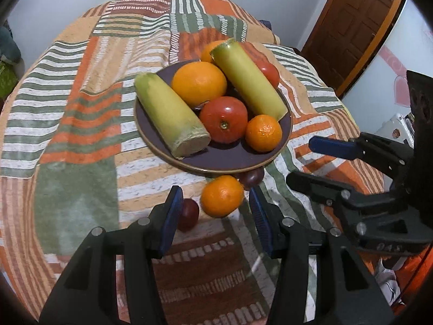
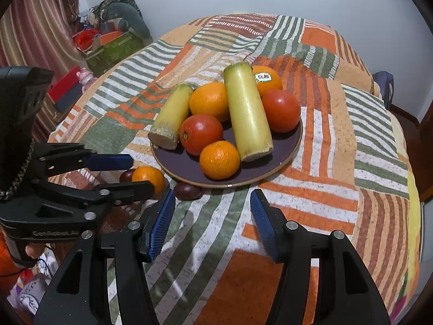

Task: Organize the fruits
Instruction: 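Grasp a small dark red plum with the right gripper while the left gripper grasps another plum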

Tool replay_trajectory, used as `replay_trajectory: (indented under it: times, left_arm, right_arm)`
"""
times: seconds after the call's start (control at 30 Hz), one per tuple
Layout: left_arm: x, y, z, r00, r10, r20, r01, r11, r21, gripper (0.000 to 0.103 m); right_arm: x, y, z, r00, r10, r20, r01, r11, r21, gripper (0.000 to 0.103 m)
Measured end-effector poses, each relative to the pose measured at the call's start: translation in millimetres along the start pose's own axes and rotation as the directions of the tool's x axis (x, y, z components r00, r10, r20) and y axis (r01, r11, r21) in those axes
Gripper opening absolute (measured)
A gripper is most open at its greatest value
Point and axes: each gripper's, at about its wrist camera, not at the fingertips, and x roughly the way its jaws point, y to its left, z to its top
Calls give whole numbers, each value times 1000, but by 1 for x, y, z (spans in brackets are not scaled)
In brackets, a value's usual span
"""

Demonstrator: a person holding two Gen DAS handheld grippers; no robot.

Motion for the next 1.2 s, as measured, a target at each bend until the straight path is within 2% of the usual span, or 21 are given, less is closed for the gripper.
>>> replay_trajectory:
  times: [0.03, 0.1, 0.4, 0.57, 0.67, 0.8, 1.03, 1.07, 1.2]
  left_arm:
    - [2, -2, 1, 1000, 10, 4, -10, 1000, 8, 48]
    - [6, -4, 2, 1000, 7, -7, -7, 1000, 18, 34]
    - [-9, -6, 18, 998, -9, 57, 8, 1000, 8, 34]
    - [1, -12, 28, 999, 14, 46, -14, 1000, 4, 34]
    - [6, -13, 29, 999, 30, 44, -29, 1000, -4, 36]
    - [2, -13, 28, 998, 23, 54, -23, 1000, 0, 51]
    - [-26, 2, 18, 992, 61, 109, -61, 998, 1, 59]
    - [-28, 6, 15, 992, 65, 109, -65, 998, 1, 62]
    - [-30, 25, 1, 994, 81, 77, -79, 997, -21, 62]
  right_arm:
    - [0, 0, -1, 1000, 1, -3, -1, 1000, -2, 54]
    - [0, 0, -3, 1000, 1, -3, -1, 1000, -4, 54]
    - [2, -2, -4, 1000, 9, -7, -9, 1000, 5, 54]
    - [5, 0, -6, 1000, 21, -16, -20, 1000, 9, 54]
    - [5, 1, -6, 999, 24, -20, -24, 1000, 5, 52]
    - [8, 4, -7, 999, 36, -34, -36, 999, -4, 49]
    - [18, 12, -6, 996, 60, -59, -61, 998, -22, 42]
    - [20, 14, -6, 996, 59, -64, -61, 998, -26, 42]
    - [28, 18, -3, 996, 45, -76, -48, 998, -37, 41]
